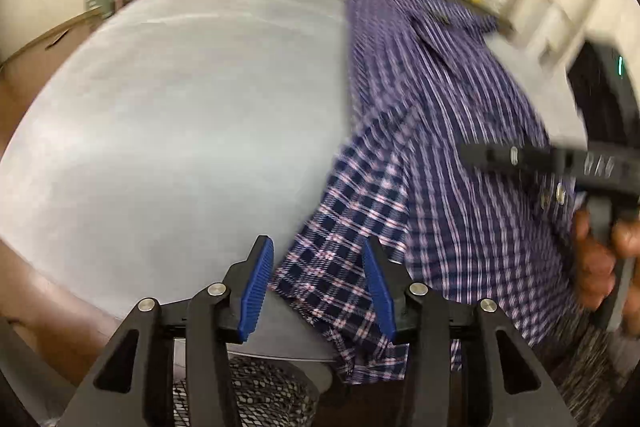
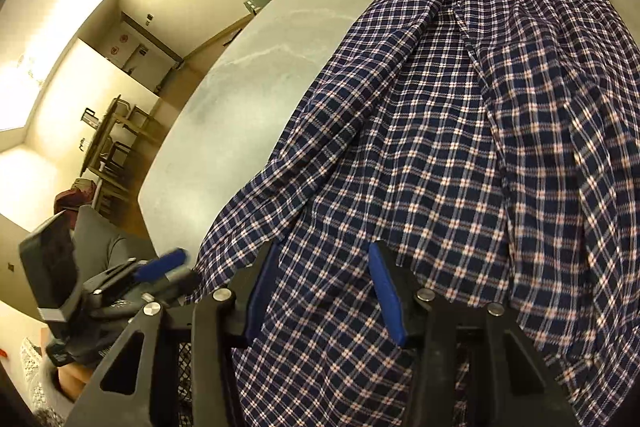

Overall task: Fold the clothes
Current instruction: 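Release the shirt and smooth the folded strip with both grippers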

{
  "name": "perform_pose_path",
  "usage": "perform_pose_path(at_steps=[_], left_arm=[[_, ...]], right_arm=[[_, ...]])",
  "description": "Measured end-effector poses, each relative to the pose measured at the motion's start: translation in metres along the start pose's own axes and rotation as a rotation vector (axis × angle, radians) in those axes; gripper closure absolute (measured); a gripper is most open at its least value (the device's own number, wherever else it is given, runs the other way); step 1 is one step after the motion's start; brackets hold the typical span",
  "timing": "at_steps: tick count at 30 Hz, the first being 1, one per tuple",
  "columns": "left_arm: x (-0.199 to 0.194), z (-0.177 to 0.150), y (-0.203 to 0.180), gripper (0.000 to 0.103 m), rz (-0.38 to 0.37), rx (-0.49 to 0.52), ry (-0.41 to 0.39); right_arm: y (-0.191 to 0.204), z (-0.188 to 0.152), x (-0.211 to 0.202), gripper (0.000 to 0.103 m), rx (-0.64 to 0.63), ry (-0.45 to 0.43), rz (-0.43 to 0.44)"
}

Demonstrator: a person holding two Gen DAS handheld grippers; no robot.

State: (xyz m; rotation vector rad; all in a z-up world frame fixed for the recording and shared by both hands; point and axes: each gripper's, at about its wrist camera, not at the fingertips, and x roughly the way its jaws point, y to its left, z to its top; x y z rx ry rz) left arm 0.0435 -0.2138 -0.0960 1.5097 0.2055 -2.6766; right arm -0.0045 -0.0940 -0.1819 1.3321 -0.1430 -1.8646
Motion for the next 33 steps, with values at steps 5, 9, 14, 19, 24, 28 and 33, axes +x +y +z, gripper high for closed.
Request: perform_pose_path(at_steps=[5,9,14,19,24,28,33], left_arm=[[-0.02,-0.003,-0.027,0.101,0.09,0.122,-0.084],[-0.059,-0.03,-0.096,0.099,0.145,0.41,-0.253],[-0.038,-0.073,-0.154,0.094,0.096,0.686,-0.152],[-0.038,-0.072,-0.153,0.093,-0.024,0.669,-0.076],[-0.084,-0.027,-0.11,0.09,-0.198,0.426,-0.221],[-0.082,0.015,-0.069,0.089,-0.107,0.278,-0.24],[-0.052,0.057,-0.061,0.088,-0.129,0.308,-0.193]], right_arm=[[-0.001,-0.004,-0.001,0.052,0.011,-0.001,0.1],[-0.02,-0.011,-0.003,0.052,0.101,-0.015,0.224],[-0.041,-0.011,-0.017,0.051,0.214,-0.057,0.288],[-0.022,-0.007,-0.031,0.049,0.126,-0.107,0.231],[0.006,-0.012,-0.026,0.049,-0.011,-0.048,0.196],[0.007,-0.016,-0.007,0.051,-0.003,0.054,0.104],[0.016,-0.008,-0.035,0.05,-0.055,0.006,0.026]])
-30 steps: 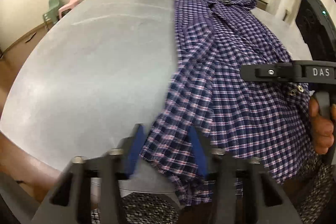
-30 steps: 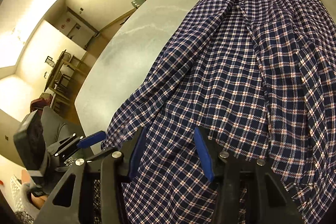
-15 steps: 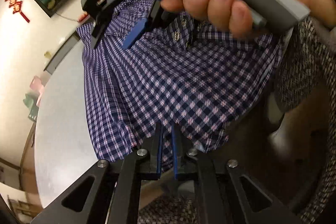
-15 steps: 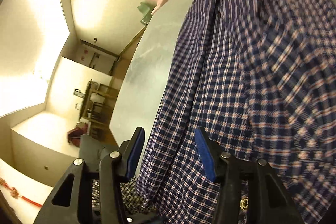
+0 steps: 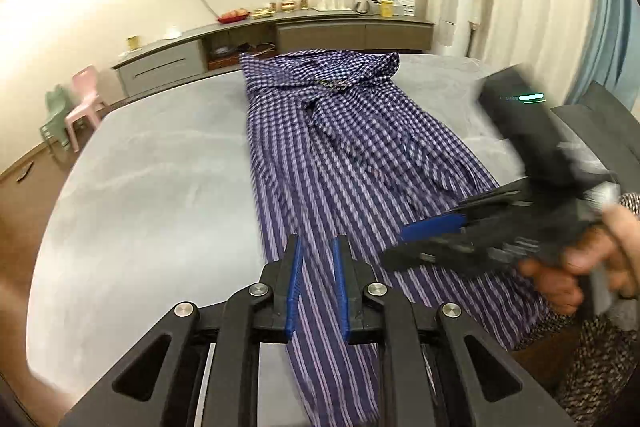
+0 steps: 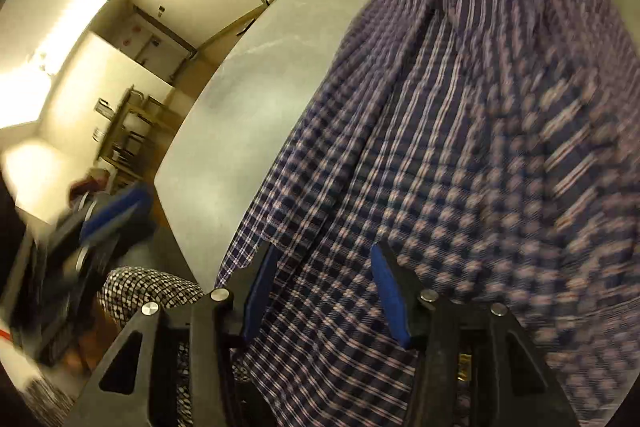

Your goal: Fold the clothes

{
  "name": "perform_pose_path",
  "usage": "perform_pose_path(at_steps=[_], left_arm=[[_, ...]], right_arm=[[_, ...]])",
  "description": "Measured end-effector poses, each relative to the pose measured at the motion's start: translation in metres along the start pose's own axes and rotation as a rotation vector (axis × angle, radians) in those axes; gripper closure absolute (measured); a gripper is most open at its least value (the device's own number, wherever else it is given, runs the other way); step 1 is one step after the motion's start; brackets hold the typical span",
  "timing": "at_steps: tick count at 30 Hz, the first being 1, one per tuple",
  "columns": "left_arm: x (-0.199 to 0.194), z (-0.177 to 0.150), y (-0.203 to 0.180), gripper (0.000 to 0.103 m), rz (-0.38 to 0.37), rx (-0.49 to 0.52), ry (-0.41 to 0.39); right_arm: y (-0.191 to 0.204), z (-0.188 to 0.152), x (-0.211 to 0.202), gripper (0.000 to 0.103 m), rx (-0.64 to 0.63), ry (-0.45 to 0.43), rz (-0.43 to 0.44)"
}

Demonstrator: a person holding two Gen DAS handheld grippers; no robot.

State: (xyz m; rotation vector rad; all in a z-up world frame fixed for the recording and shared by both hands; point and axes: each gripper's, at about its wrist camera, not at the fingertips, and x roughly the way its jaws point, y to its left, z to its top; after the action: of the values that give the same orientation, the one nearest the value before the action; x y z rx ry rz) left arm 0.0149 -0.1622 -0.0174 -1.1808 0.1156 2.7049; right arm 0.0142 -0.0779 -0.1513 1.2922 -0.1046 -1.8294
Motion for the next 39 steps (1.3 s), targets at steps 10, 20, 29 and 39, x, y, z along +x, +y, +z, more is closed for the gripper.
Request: perform_pose_path(at_steps=[10,20,29,39], left_arm=[[0.105,0.011,0.019,0.088,-0.193,-0.05,0.213],[0.084,-0.009,0.032,0.088,-0.257,-0.072,0.2],[0.062,-0.03,0.038,0.088,-0.287,-0.091,0.206],[0.052,-0.039,0.029,0.088,-0.216,-0.014,0.196]], right_arm=[[0.025,0.123,-0.089,0.05,-0.284,-0.202,-0.214],[-0.037,0.341,0.084,0.027,-0.366,-0.08,-0.483],[-0.105,0.441,0.104,0.099,-0.065,-0.115,-0.213],[-0.106,0.421,0.112,0.052,-0.225,-0.071,-0.568]])
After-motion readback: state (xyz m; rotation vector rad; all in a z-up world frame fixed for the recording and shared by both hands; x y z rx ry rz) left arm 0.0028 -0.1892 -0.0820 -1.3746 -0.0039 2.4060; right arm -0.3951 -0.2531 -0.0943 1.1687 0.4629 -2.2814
